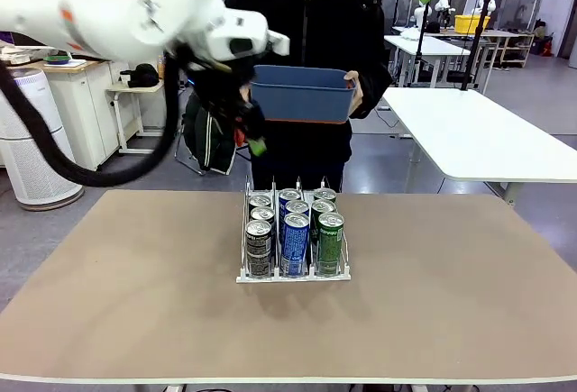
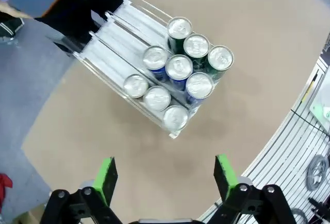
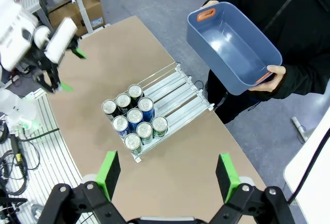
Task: Fill the beverage cans into the dispenser.
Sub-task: Place the picked Ionic drink in the line of the Automatic Can Dispenser with the same cans.
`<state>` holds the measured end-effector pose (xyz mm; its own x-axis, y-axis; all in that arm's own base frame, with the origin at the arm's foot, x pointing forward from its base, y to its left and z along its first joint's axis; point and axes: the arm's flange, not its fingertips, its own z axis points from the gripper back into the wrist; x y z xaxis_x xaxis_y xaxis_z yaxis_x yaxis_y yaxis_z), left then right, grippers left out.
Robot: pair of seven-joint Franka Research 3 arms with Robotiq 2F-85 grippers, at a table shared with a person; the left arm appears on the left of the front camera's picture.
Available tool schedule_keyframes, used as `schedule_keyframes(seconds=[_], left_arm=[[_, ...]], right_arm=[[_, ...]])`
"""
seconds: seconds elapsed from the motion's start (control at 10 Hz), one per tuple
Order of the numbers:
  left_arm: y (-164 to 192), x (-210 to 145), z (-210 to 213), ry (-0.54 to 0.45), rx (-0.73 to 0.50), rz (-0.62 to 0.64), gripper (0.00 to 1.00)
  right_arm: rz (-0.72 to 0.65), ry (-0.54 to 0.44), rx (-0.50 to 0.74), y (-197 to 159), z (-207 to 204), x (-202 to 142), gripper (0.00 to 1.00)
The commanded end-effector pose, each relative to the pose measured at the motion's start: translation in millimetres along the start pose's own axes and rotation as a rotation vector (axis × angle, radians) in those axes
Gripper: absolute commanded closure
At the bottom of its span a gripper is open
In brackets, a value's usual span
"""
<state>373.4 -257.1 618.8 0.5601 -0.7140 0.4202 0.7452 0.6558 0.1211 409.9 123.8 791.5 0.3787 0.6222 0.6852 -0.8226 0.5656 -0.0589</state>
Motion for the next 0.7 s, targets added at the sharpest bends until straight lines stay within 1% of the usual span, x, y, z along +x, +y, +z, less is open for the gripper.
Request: schedule_keyframes(seconds=[0.0, 0.1, 0.2, 0.3, 0.4, 0.5, 0.6], left_arm=[[28.7, -16.2, 28.6, -0.073, -0.052, -0.029, 0.00], [43.3, -22.3, 55.3, -0.122, -0.076, -0.072, 0.00], [61.3, -27.1, 81.2, -0.173, -0.075, -0.089, 0.00], [73.7, -30.2, 98.5, -0.218, -0.069, -0.075, 0.00], [85.0, -33.0, 115.2, -0.233, -0.064, -0.069, 0.00], [96.7, -35.7, 131.2, -0.239, -0.032, -0.046, 0.00], [101.5, -37.4, 142.4, -0.258, -0.026, -0.014, 0.00]], right_arm=[[-0.006, -0.009, 0.005, -0.3, -0.9, -0.6, 0.01], [-0.006, -0.009, 0.005, -0.3, -0.9, -0.6, 0.01], [-0.006, -0.009, 0.005, -0.3, -0.9, -0.6, 0.01], [-0.006, -0.009, 0.005, -0.3, -0.9, -0.6, 0.01], [-0.006, -0.009, 0.005, -0.3, -0.9, -0.6, 0.01], [-0.006, -0.009, 0.005, -0.3, -0.9, -0.6, 0.01], [-0.006, -0.009, 0.005, -0.3, -0.9, -0.6, 0.01]])
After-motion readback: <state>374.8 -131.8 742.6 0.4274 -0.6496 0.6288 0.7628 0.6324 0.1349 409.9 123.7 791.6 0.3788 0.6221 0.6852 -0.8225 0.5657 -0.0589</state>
